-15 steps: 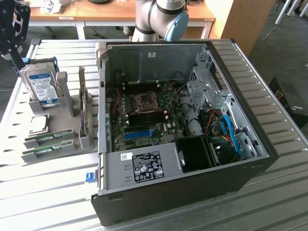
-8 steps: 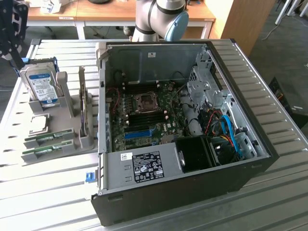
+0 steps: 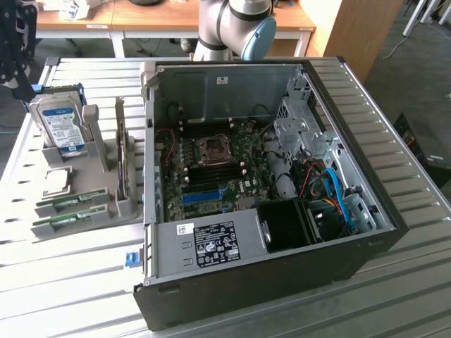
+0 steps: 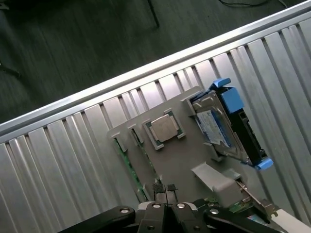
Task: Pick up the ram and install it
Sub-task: 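Pick up the ram and move it above insertion slot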
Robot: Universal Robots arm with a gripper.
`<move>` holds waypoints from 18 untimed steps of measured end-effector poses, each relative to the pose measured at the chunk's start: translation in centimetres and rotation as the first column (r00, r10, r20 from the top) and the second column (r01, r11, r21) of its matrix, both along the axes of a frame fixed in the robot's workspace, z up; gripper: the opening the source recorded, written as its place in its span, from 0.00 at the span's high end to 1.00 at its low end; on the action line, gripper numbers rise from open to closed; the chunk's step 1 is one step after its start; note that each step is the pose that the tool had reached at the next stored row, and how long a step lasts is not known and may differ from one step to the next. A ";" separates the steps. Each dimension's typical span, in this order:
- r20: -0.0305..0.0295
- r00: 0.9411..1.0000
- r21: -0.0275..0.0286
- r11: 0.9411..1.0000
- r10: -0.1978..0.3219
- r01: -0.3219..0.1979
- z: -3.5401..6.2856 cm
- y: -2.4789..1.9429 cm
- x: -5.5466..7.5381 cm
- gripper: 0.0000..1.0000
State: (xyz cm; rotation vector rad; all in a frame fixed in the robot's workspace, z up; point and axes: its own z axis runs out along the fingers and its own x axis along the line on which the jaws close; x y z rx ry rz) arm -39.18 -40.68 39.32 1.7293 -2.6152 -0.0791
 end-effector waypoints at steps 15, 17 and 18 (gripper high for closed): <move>0.000 0.976 0.000 0.976 0.217 -0.217 0.00 0.00 0.0 0.89; 0.000 0.976 0.000 0.976 0.220 -0.220 0.00 0.00 0.0 0.89; 0.000 0.975 0.000 0.975 0.220 -0.220 0.00 0.00 0.0 0.89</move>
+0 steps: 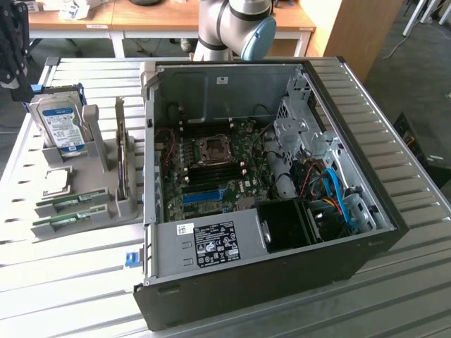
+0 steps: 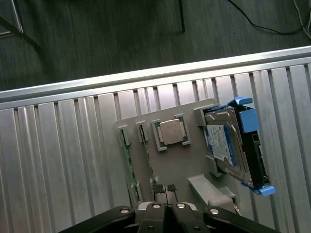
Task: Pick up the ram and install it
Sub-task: 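Pick up the ram and move it above insertion slot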
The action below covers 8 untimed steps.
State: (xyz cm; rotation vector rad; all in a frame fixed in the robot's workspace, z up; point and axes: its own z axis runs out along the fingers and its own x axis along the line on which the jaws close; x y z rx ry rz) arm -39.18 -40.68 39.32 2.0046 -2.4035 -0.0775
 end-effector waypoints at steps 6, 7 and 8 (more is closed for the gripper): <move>0.000 1.000 0.000 1.000 0.000 0.000 0.00 0.00 0.0 0.89; 0.000 1.000 0.000 1.000 0.003 -0.003 0.00 0.00 0.0 0.89; 0.000 1.000 0.000 1.000 0.013 -0.013 0.00 0.00 0.0 0.89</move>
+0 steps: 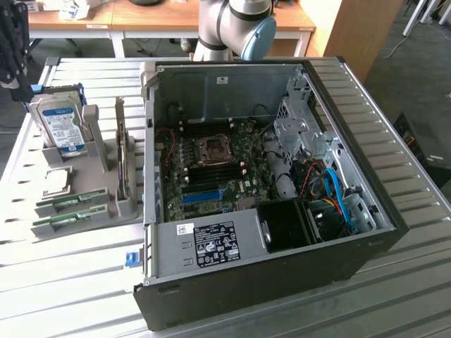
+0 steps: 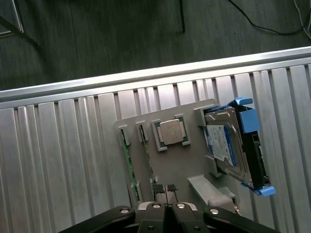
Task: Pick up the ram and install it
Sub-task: 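Pick up the ram and move it above insertion slot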
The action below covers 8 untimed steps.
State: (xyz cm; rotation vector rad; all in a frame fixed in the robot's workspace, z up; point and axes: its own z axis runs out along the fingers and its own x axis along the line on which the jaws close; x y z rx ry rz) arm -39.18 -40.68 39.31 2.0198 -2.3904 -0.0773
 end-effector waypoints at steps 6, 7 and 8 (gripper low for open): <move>0.000 0.995 -0.001 0.995 0.102 -0.102 -0.02 0.00 0.0 0.89; 0.000 0.993 -0.001 0.993 0.118 -0.118 -0.03 0.00 0.0 0.89; 0.000 0.991 -0.001 0.991 0.135 -0.135 -0.03 0.00 0.0 0.89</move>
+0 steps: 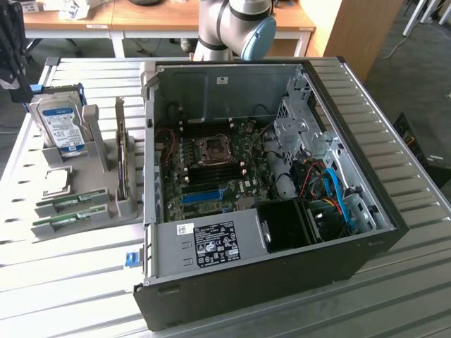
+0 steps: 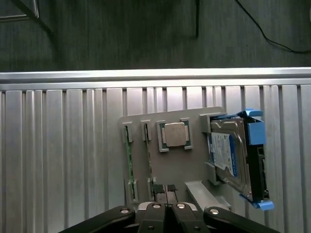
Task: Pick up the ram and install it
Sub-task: 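Pick up the ram and move it above insertion slot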
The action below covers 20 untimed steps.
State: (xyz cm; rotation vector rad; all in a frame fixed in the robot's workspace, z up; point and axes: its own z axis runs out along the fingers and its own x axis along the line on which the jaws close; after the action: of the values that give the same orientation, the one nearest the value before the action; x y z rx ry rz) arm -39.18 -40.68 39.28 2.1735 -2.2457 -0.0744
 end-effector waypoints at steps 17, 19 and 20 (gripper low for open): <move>0.005 0.998 0.010 0.998 0.058 -0.058 -0.04 0.00 0.0 0.89; 0.005 0.998 0.010 0.998 0.068 -0.068 -0.04 0.00 0.0 0.89; 0.005 0.997 0.010 0.997 0.075 -0.075 -0.04 0.00 0.0 0.89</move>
State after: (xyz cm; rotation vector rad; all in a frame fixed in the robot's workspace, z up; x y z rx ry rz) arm -39.19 -40.68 39.24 2.2630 -2.1677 -0.0799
